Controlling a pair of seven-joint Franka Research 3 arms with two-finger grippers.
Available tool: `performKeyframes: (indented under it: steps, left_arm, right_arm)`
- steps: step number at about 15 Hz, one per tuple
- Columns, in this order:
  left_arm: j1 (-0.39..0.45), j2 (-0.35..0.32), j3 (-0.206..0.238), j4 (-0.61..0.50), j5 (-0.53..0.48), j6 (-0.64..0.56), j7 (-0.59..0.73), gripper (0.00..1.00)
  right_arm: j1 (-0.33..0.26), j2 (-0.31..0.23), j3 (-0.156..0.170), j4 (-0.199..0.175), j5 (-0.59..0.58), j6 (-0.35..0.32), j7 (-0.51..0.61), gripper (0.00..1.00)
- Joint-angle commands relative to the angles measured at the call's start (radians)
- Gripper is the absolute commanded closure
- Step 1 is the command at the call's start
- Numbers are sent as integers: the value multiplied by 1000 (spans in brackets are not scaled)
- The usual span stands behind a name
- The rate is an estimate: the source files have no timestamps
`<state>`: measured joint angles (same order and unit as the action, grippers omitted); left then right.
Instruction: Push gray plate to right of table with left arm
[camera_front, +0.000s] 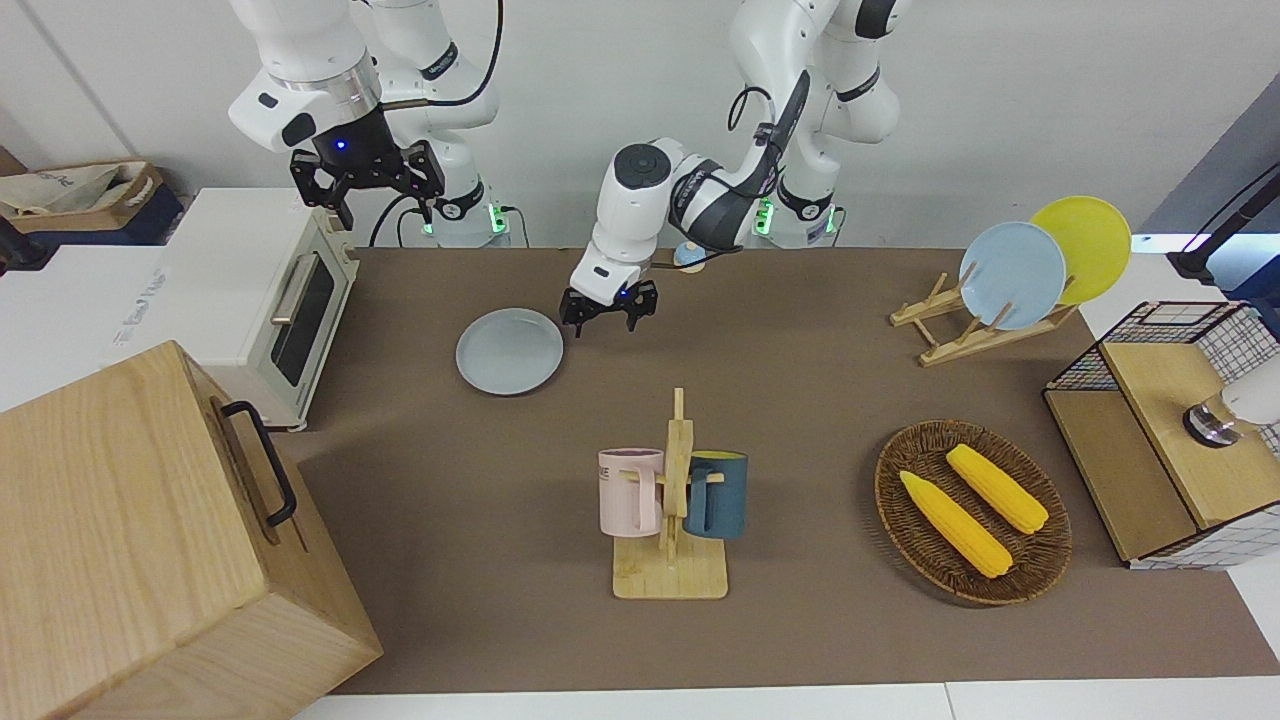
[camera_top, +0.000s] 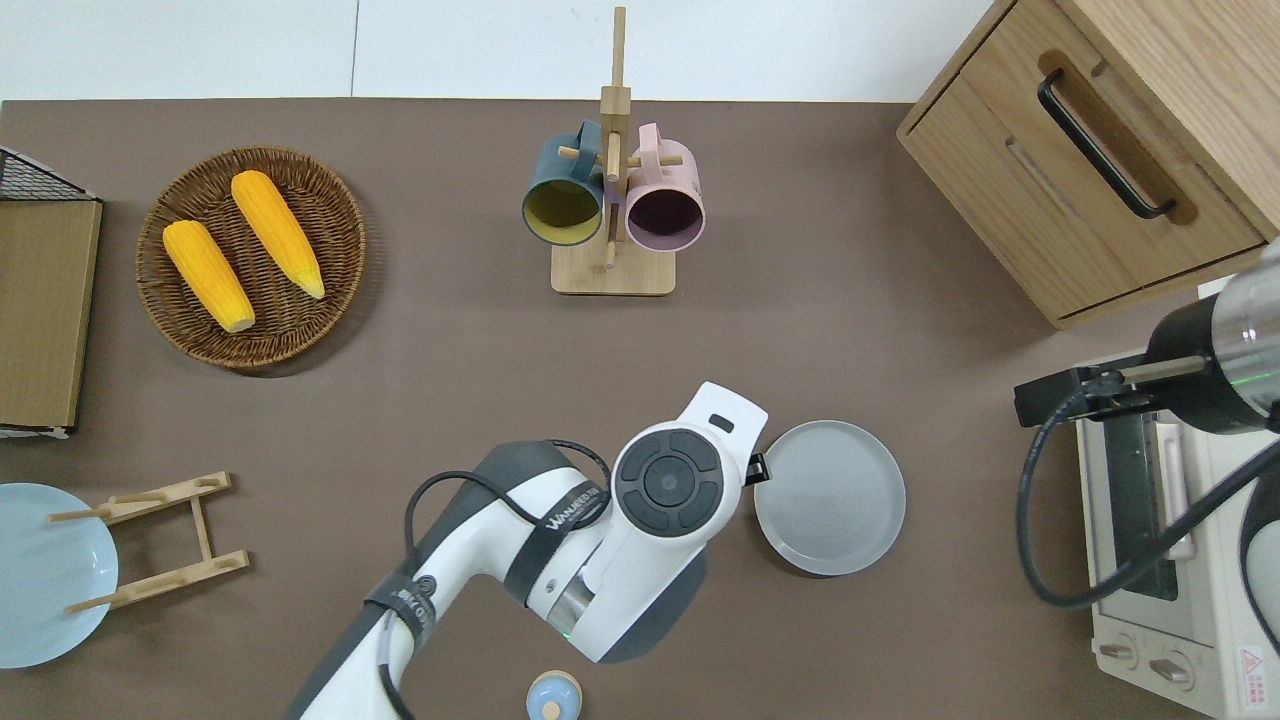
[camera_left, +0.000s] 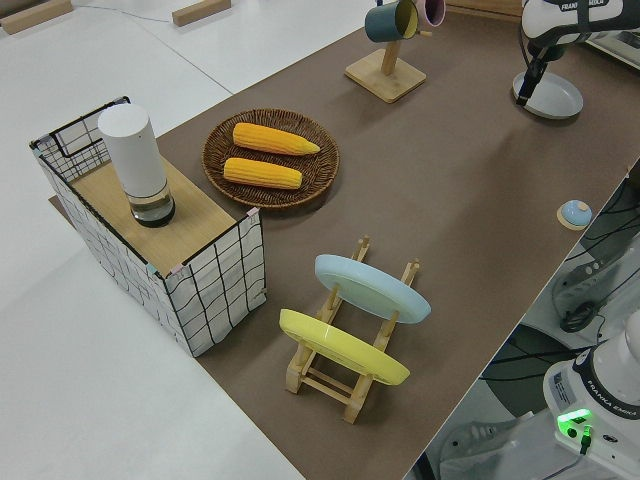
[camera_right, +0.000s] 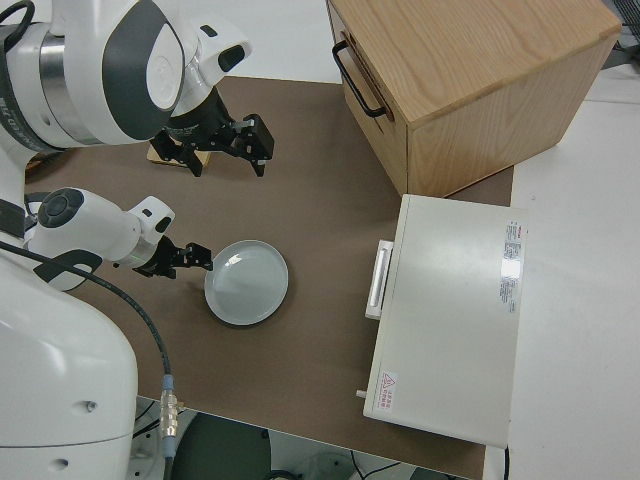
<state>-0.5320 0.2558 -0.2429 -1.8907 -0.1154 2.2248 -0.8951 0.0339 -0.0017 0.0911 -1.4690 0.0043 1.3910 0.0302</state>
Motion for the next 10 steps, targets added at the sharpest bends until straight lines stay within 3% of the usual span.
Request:
performKeyframes:
  steps: [1, 6, 10]
  left_arm:
    - [70, -127, 2, -41, -29, -126, 103, 11]
    - [210, -260, 8, -41, -29, -327, 284, 9]
    - [370, -355, 10, -25, -17, -459, 480, 9]
  right_arm:
    - [-11, -8, 6, -1, 8, -12, -3, 17]
    - [-11, -8, 4, -1, 8, -12, -3, 17]
    - [-11, -8, 6, 1, 8, -12, -3, 17]
